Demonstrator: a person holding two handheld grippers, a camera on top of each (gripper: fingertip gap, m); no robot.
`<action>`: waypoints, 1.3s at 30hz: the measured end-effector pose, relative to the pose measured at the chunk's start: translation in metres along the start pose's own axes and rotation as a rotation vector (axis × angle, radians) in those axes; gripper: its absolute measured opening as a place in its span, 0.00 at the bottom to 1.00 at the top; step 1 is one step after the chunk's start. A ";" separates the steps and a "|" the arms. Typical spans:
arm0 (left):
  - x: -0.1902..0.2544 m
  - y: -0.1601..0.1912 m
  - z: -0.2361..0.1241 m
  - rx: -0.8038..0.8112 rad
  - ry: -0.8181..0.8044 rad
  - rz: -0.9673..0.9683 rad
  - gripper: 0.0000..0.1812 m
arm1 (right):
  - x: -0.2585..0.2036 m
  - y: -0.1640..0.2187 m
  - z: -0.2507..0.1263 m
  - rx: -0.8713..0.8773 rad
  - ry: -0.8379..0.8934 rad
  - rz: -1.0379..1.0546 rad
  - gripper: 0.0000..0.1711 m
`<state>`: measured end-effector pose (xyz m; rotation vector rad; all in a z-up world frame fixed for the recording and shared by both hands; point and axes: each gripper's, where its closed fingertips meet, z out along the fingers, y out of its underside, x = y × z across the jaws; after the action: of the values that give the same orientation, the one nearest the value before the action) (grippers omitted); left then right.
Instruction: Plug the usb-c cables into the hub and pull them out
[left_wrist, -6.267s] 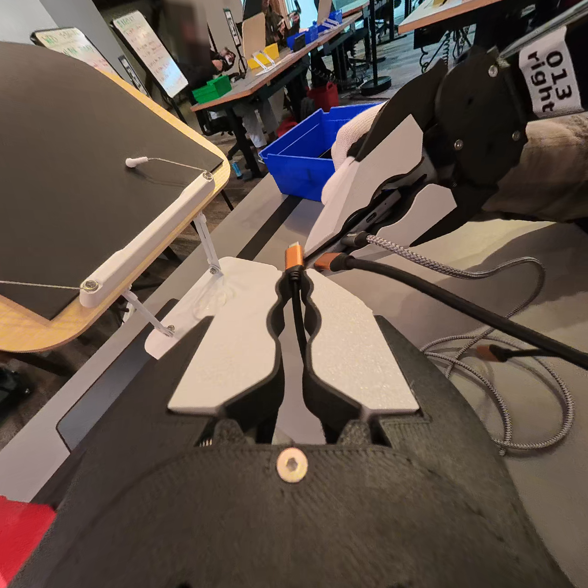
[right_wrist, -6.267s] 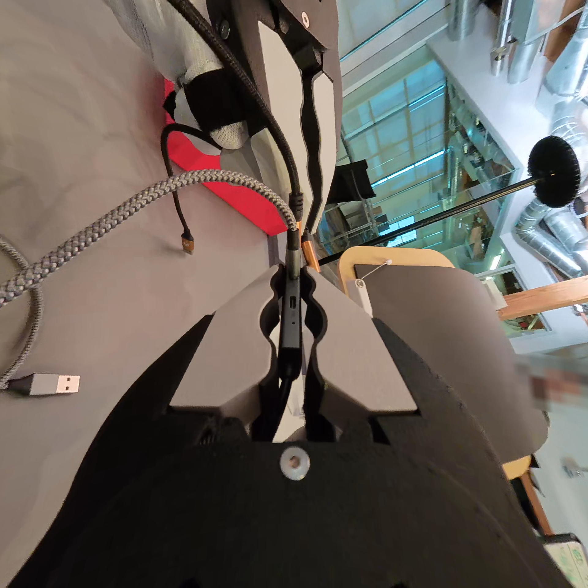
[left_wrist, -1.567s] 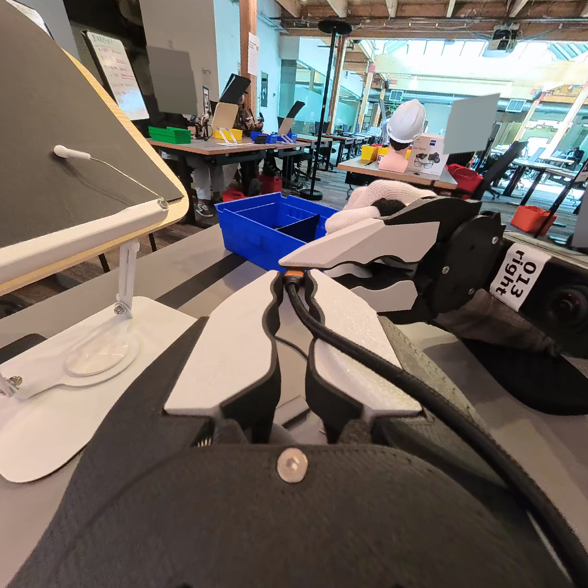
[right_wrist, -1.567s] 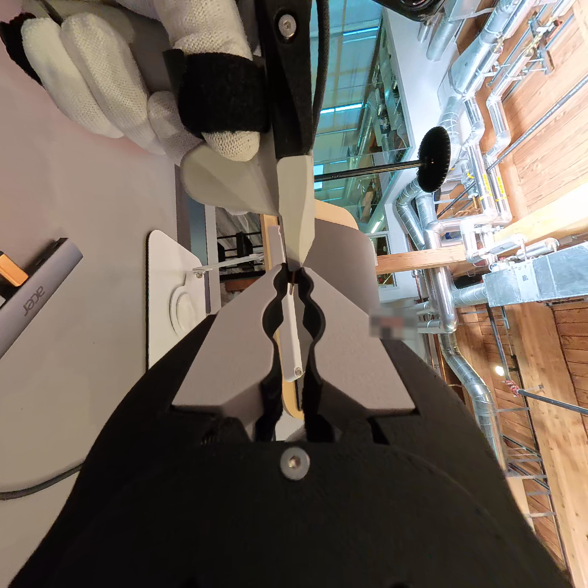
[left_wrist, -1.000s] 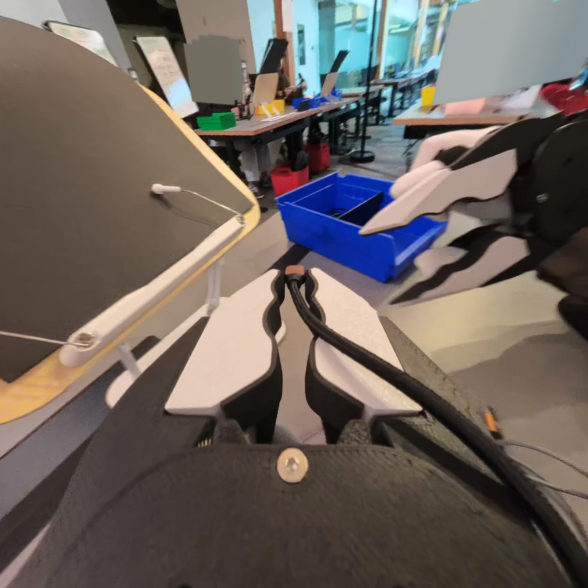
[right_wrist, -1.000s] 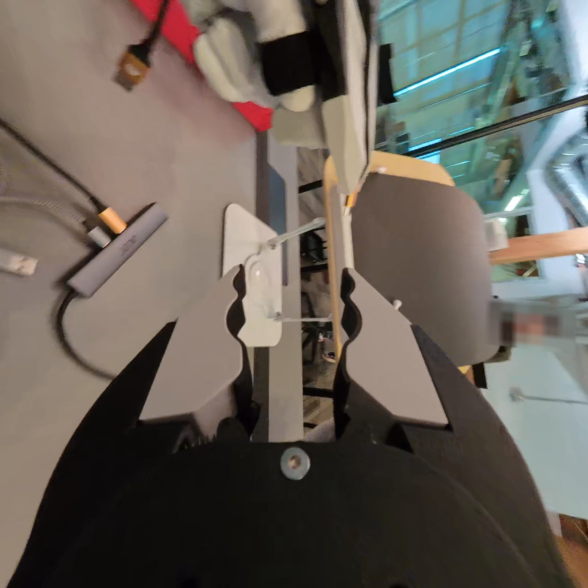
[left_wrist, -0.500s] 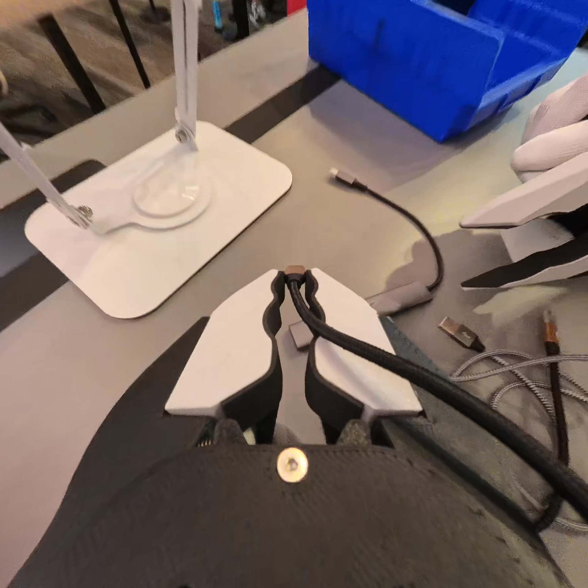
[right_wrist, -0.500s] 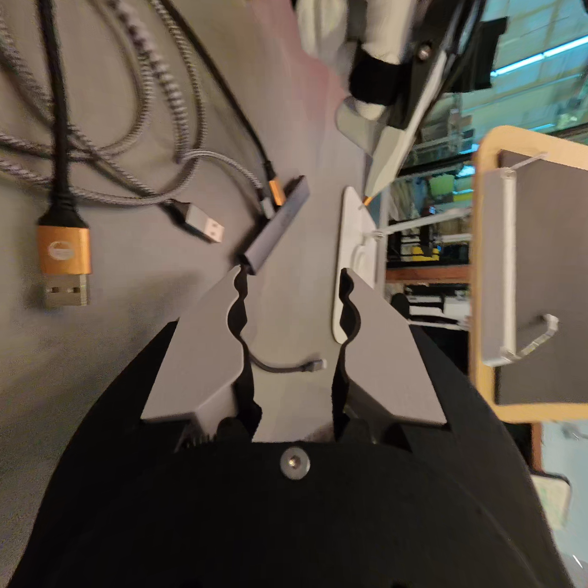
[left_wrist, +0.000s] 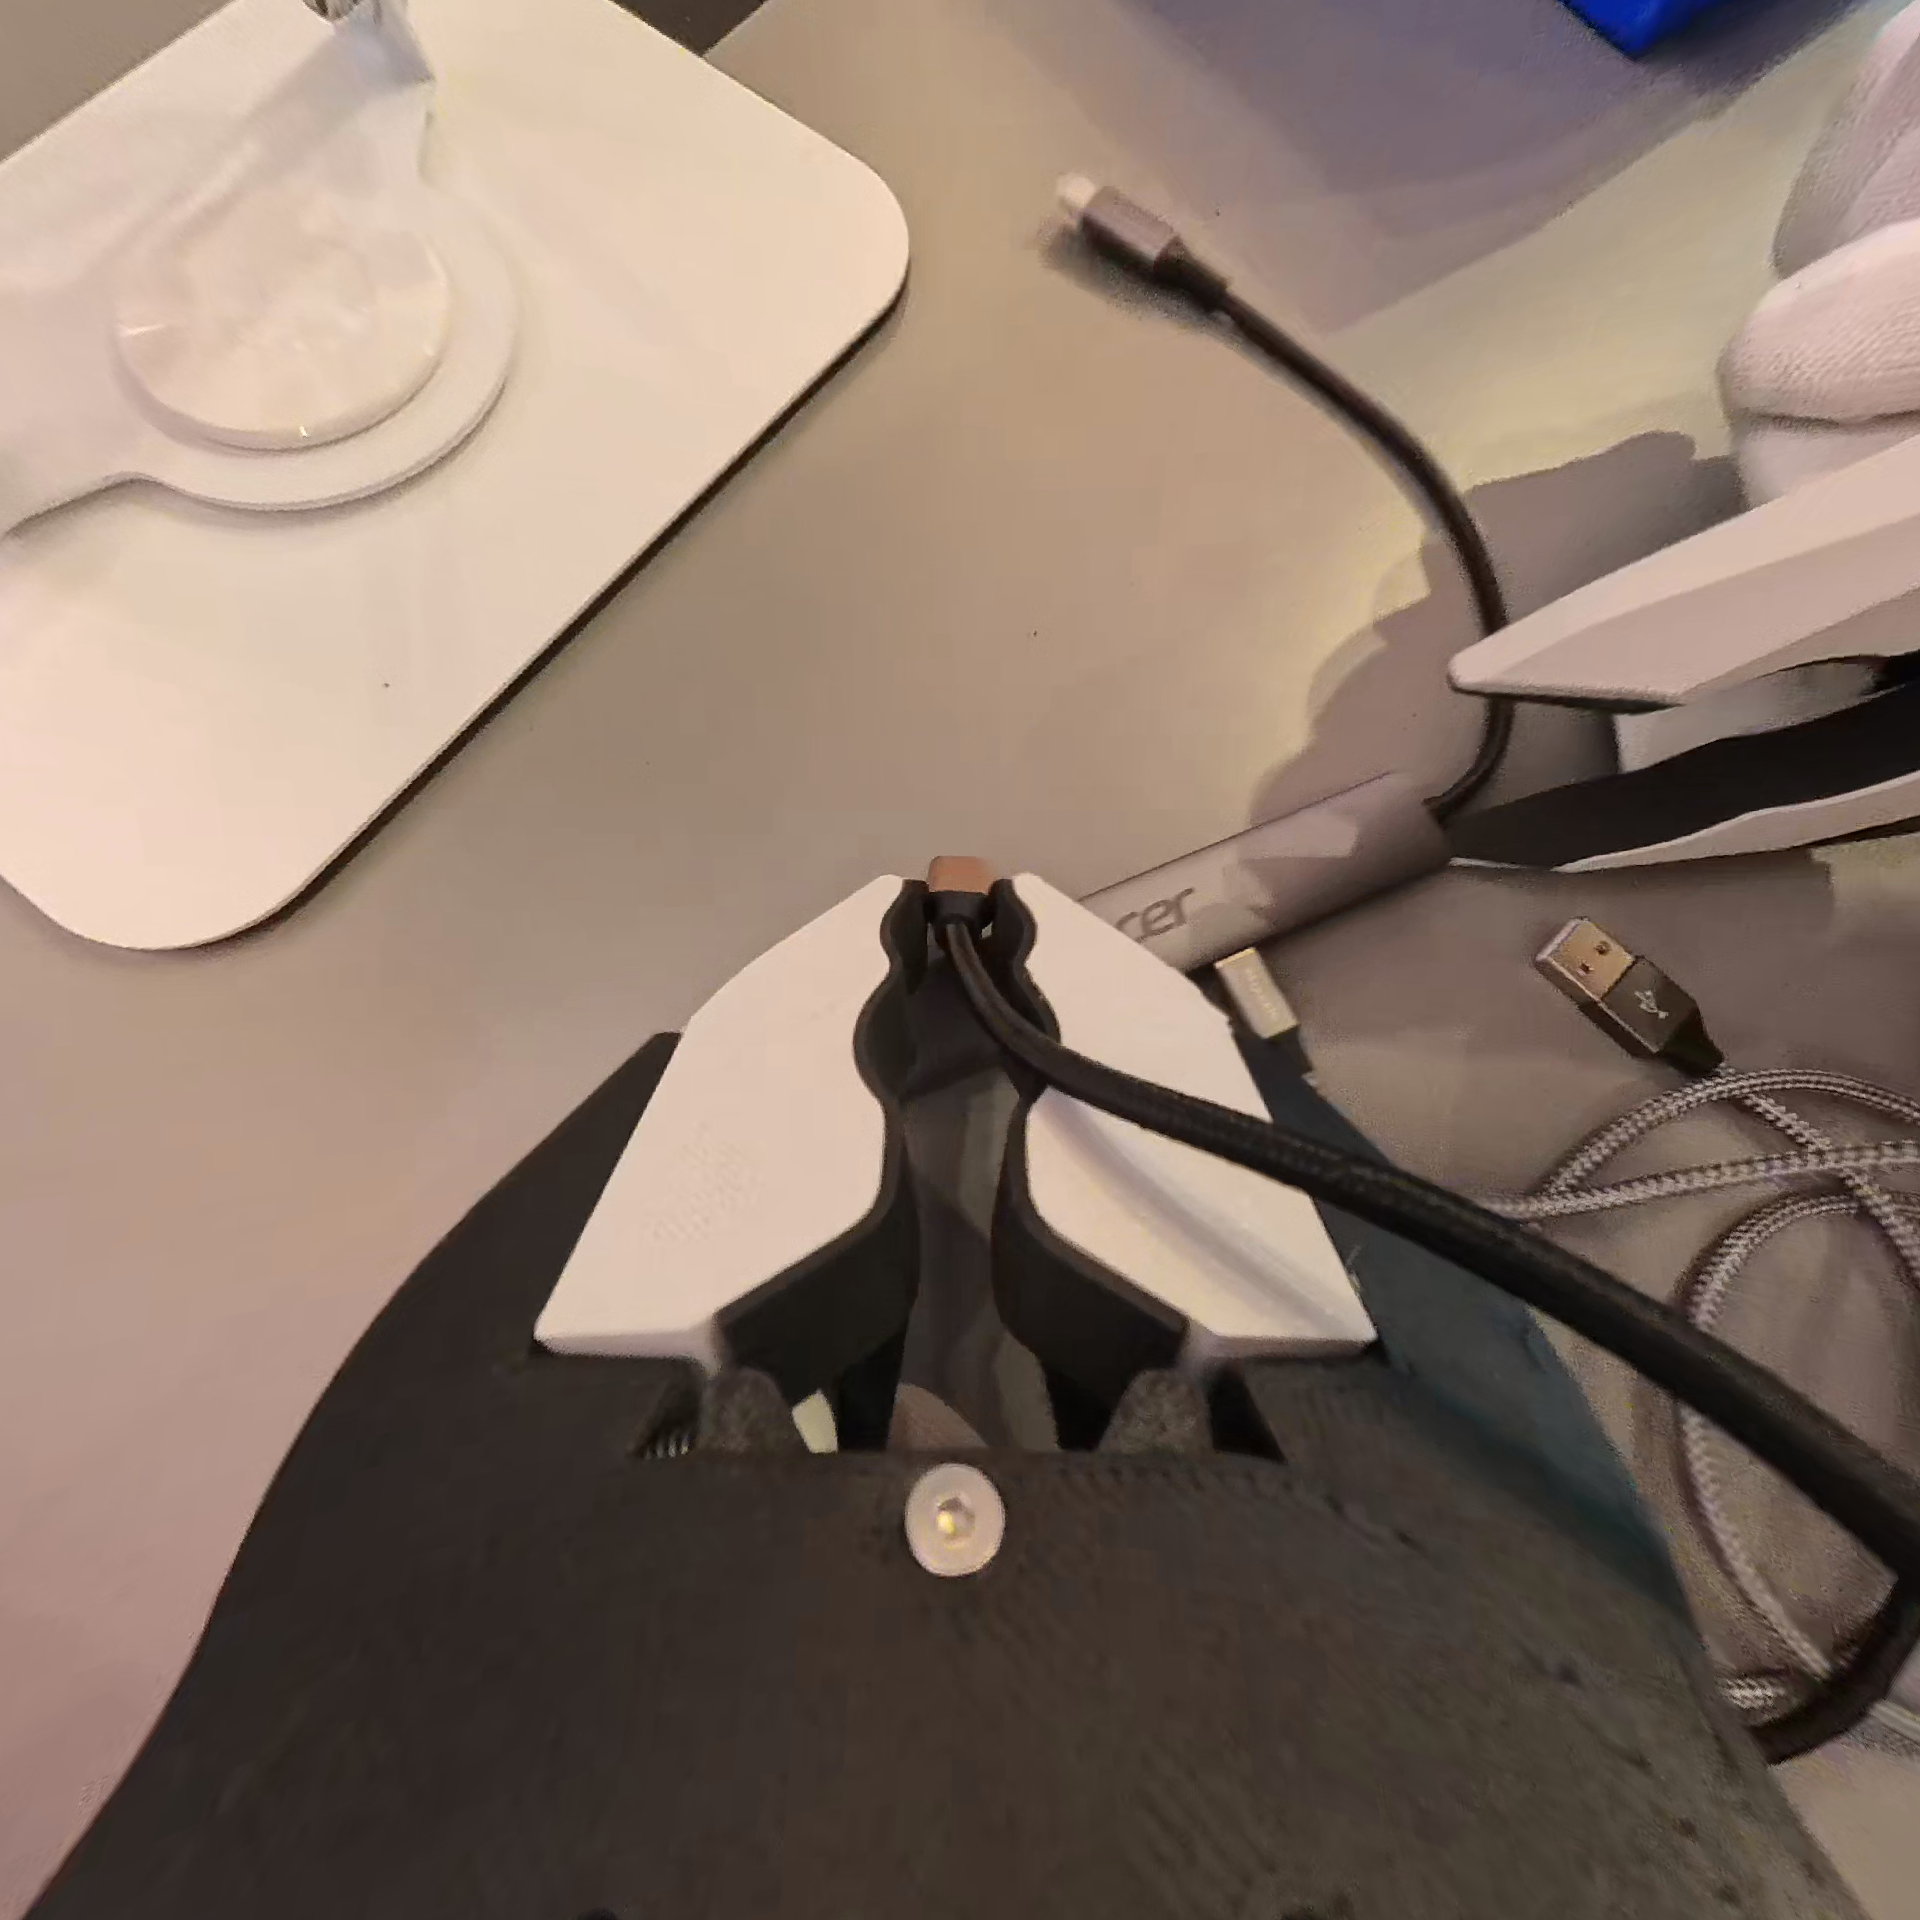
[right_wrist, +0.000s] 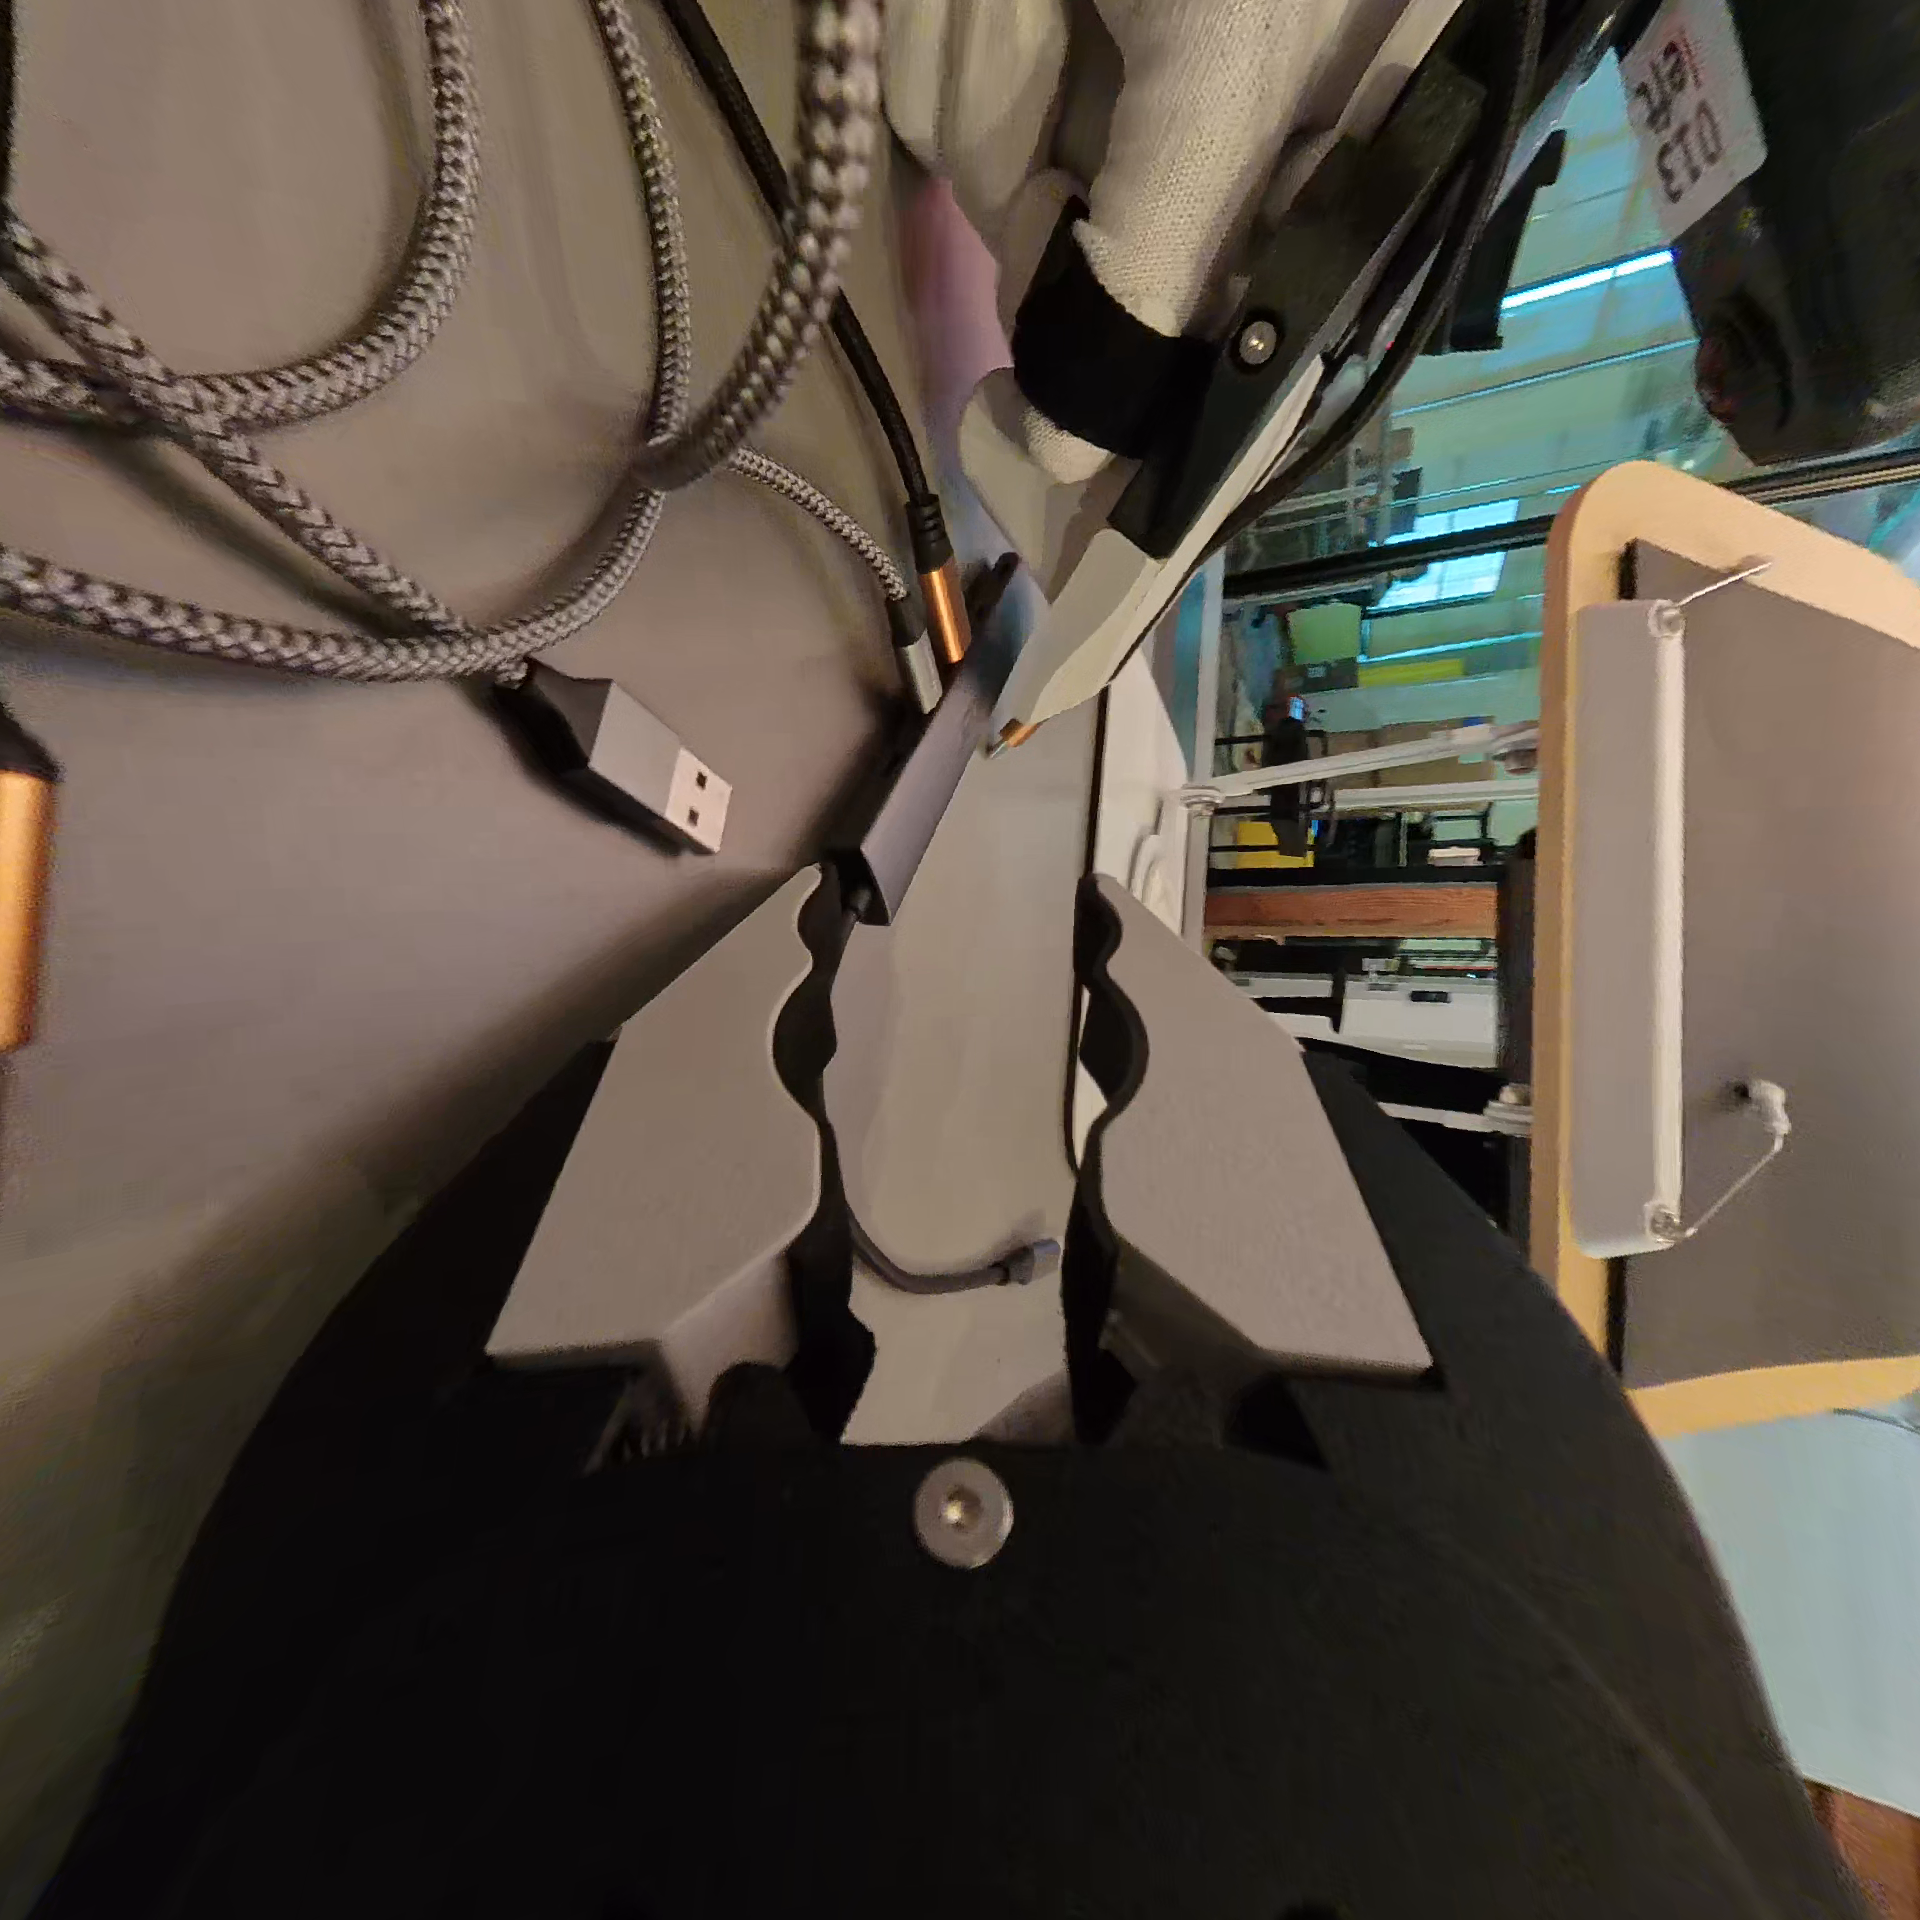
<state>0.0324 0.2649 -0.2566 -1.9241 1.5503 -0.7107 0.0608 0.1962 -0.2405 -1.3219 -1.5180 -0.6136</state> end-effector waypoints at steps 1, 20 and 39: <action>0.000 0.000 0.000 0.003 0.001 -0.004 0.07 | 0.001 -0.002 0.003 0.005 0.013 -0.004 0.25; 0.004 0.003 0.000 -0.003 0.058 -0.025 0.07 | 0.027 -0.021 0.038 0.068 0.135 -0.105 0.12; -0.048 0.037 -0.030 -0.053 -0.170 -0.161 0.07 | 0.007 -0.016 0.050 0.097 -0.089 0.029 0.13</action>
<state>-0.0230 0.3024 -0.2648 -2.1081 1.3344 -0.5601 0.0292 0.2372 -0.2497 -1.3095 -1.5784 -0.4626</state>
